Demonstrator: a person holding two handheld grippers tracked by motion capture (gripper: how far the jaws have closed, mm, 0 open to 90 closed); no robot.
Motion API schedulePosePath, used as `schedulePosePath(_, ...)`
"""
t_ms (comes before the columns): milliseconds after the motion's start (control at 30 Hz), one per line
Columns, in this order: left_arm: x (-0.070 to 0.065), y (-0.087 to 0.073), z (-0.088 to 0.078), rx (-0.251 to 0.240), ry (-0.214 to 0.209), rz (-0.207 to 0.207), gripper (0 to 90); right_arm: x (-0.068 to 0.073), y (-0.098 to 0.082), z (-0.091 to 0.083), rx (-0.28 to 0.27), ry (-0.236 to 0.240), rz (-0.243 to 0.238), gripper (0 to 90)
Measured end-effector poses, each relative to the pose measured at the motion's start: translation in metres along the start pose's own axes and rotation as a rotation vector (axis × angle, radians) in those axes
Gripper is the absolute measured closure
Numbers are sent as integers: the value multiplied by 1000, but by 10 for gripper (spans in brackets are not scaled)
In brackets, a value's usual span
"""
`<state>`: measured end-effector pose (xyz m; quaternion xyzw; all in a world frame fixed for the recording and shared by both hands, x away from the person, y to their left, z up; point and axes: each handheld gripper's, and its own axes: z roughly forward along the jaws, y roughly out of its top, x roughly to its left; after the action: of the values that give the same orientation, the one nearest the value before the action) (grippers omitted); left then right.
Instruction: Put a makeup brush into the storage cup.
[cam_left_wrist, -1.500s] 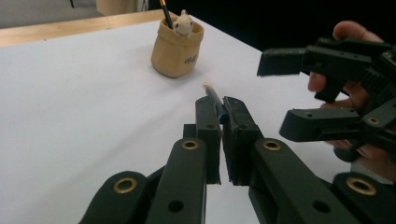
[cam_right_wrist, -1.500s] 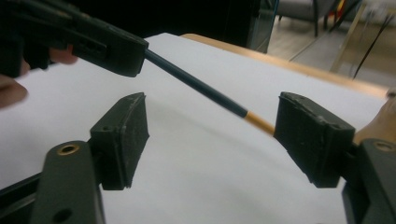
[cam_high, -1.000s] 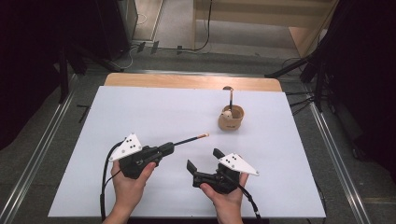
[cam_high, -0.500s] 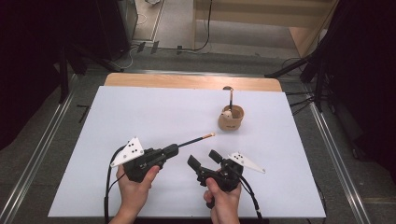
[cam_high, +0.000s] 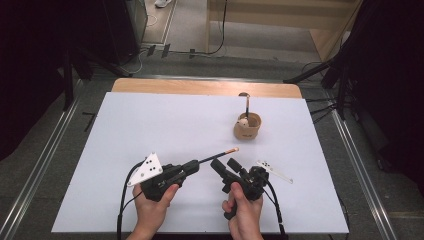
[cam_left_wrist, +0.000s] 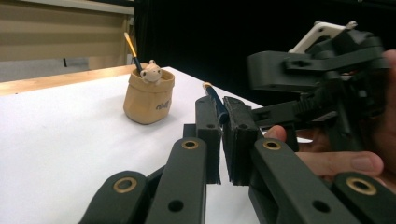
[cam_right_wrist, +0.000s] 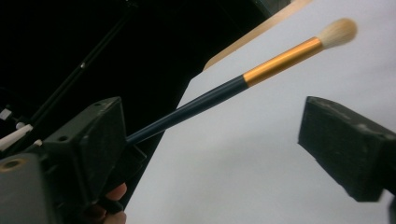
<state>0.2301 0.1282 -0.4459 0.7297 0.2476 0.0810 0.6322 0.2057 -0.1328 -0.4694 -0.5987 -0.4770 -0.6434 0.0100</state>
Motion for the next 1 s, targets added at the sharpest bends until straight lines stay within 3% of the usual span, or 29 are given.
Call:
schedulePosePath(167, -4, -2, 3, 2, -6, 12, 869, -8, 3, -1, -12, 26, 76, 213)
schedulePosePath(400, -7, -4, 6, 15, -8, 28, 869, -16, 6, -3, -23, 51, 157, 415)
schedulePosePath(700, -10, -5, 9, 18, -13, 42, 869, -25, 6, 0, -7, 97, 225, 569)
schedulePosePath(867, -9, -5, 9, 23, -14, 43, 869, -32, 6, 1, 3, 158, 258, 652)
schedulePosePath(967, -3, -8, 15, 93, -57, 9, 864, -35, 8, 0, -14, 231, 271, 769)
schedulePosePath(1000, 1, -10, 18, 108, -65, -5, 831, -36, 10, -1, -25, 269, 251, 843)
